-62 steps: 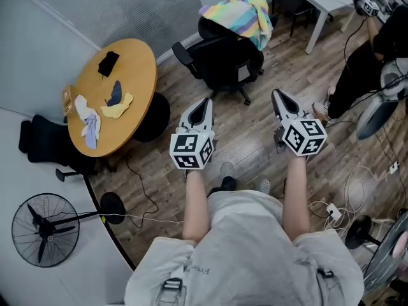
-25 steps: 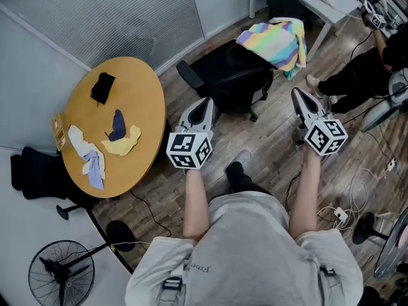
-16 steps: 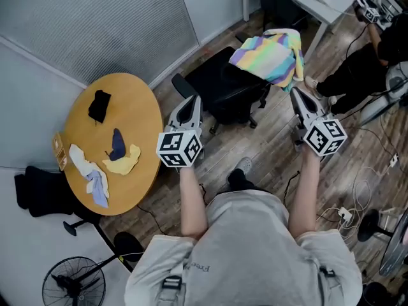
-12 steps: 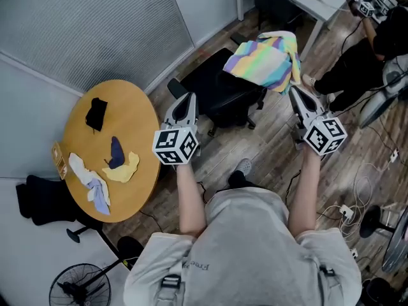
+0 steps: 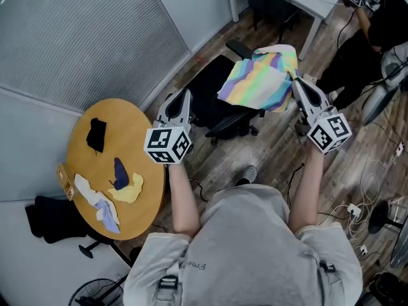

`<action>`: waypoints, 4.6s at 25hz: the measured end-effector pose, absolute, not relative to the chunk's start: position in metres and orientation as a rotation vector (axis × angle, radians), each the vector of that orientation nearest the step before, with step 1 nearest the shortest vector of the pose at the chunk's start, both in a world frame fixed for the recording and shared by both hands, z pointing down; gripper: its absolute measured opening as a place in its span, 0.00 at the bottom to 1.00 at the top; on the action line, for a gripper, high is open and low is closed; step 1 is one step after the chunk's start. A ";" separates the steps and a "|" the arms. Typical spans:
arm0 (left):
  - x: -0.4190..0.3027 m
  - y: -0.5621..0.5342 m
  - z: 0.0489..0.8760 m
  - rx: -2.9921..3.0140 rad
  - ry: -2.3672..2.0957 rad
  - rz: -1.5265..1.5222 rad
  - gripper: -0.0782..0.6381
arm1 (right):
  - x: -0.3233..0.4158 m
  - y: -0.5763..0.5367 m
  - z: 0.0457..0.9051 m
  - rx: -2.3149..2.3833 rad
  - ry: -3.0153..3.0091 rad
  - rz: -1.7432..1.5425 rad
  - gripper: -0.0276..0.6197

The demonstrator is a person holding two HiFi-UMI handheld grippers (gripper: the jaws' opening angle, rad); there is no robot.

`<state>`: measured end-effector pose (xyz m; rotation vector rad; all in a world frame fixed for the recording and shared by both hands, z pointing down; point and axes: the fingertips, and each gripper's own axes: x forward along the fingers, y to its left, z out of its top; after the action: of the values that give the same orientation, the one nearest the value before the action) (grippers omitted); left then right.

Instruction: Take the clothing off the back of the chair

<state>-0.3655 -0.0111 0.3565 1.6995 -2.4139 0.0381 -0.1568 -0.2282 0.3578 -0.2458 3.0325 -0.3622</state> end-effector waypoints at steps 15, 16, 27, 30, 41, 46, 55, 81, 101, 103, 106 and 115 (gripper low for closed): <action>-0.351 -0.101 0.356 2.200 -1.990 0.262 0.15 | -0.148 -0.235 0.382 -0.150 3.217 -0.192 0.10; -0.350 -0.104 0.357 2.205 -1.975 0.264 0.15 | -0.149 -0.235 0.384 -0.154 3.230 -0.178 0.14; -0.326 -0.152 0.373 2.646 -1.437 0.387 0.17 | -0.165 -0.221 0.400 0.057 3.420 -0.027 0.58; -0.317 -0.153 0.384 2.782 -1.106 0.397 0.46 | -0.168 -0.221 0.406 0.038 3.444 -0.036 0.61; -0.300 -0.179 0.433 2.846 -0.581 0.451 0.63 | -0.178 -0.233 0.423 -0.020 3.516 -0.017 0.63; -0.295 -0.194 0.442 2.848 -0.465 0.396 0.66 | -0.180 -0.240 0.427 -0.031 3.530 -0.041 0.65; -0.280 -0.208 0.452 2.805 -0.222 0.330 0.70 | -0.185 -0.236 0.431 0.013 3.451 -0.192 0.65; -0.270 -0.183 0.442 2.757 -0.115 0.242 0.44 | -0.186 -0.216 0.421 0.084 3.338 -0.307 0.34; -0.290 -0.180 0.414 2.820 -0.708 0.207 0.24 | -0.180 -0.218 0.407 -0.358 3.375 -0.186 0.16; -0.289 -0.184 0.406 2.821 -0.765 0.240 0.24 | -0.176 -0.222 0.402 -0.389 3.367 -0.193 0.16; -0.290 -0.191 0.392 2.825 -0.830 0.246 0.24 | -0.174 -0.227 0.396 -0.437 3.355 -0.200 0.15; -0.293 -0.193 0.362 2.822 -1.000 0.236 0.24 | -0.172 -0.220 0.376 -0.542 3.271 -0.184 0.15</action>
<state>-0.2934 -0.1935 0.3621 2.8220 -1.0001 0.2363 -0.1716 -0.2200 0.3764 -0.5416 3.2715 -0.1843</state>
